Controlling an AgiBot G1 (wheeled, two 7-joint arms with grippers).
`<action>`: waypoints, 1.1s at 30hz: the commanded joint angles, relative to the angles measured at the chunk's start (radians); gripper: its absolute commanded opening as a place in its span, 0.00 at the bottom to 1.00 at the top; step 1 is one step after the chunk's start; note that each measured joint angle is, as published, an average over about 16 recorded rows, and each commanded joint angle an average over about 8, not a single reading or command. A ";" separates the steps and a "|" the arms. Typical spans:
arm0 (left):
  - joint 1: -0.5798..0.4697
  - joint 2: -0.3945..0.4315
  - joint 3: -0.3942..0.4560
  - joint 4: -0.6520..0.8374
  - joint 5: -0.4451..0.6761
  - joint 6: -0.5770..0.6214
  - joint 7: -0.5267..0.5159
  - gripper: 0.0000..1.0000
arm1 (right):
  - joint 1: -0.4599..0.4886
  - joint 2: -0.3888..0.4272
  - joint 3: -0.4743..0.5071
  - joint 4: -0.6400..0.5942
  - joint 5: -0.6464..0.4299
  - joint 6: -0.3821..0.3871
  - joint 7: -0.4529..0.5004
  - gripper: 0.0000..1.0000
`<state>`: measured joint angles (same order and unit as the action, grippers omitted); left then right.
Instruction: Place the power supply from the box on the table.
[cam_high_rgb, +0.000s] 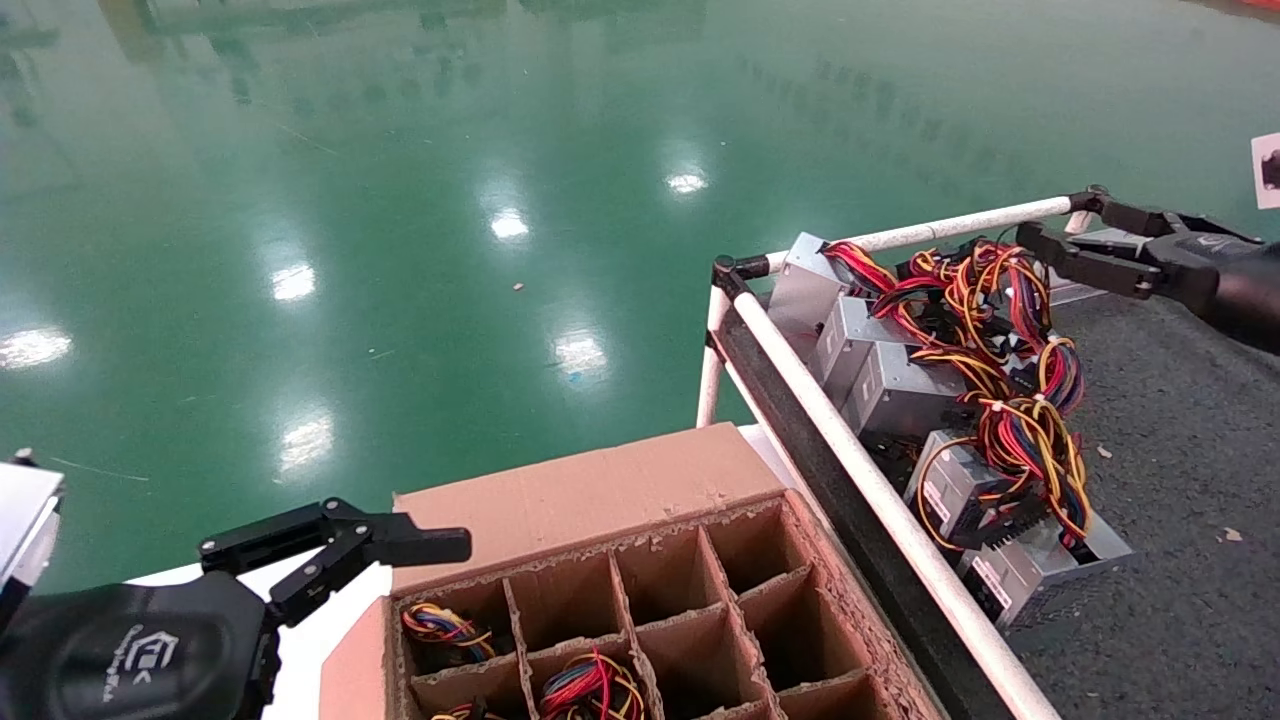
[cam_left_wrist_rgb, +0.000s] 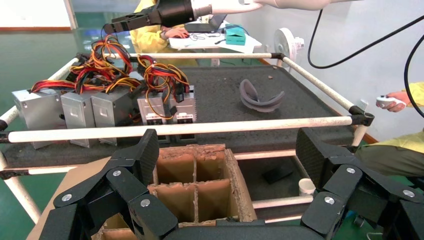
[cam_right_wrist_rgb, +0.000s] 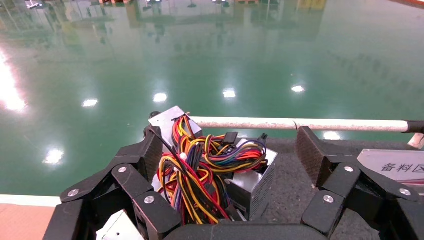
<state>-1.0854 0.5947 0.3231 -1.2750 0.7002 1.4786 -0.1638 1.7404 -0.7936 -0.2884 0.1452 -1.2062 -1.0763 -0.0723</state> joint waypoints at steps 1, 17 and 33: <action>0.000 0.000 0.000 0.000 0.000 0.000 0.000 1.00 | -0.002 0.001 0.000 -0.001 0.000 -0.001 0.000 1.00; 0.000 0.000 0.001 0.000 0.000 0.000 0.000 1.00 | 0.040 0.051 -0.037 -0.006 -0.053 -0.063 0.034 1.00; 0.000 0.000 0.001 0.001 -0.001 0.000 0.001 1.00 | -0.008 0.049 -0.032 0.120 0.006 -0.114 0.064 1.00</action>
<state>-1.0857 0.5946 0.3239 -1.2738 0.6994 1.4786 -0.1632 1.7310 -0.7447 -0.3207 0.2671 -1.1997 -1.1909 -0.0079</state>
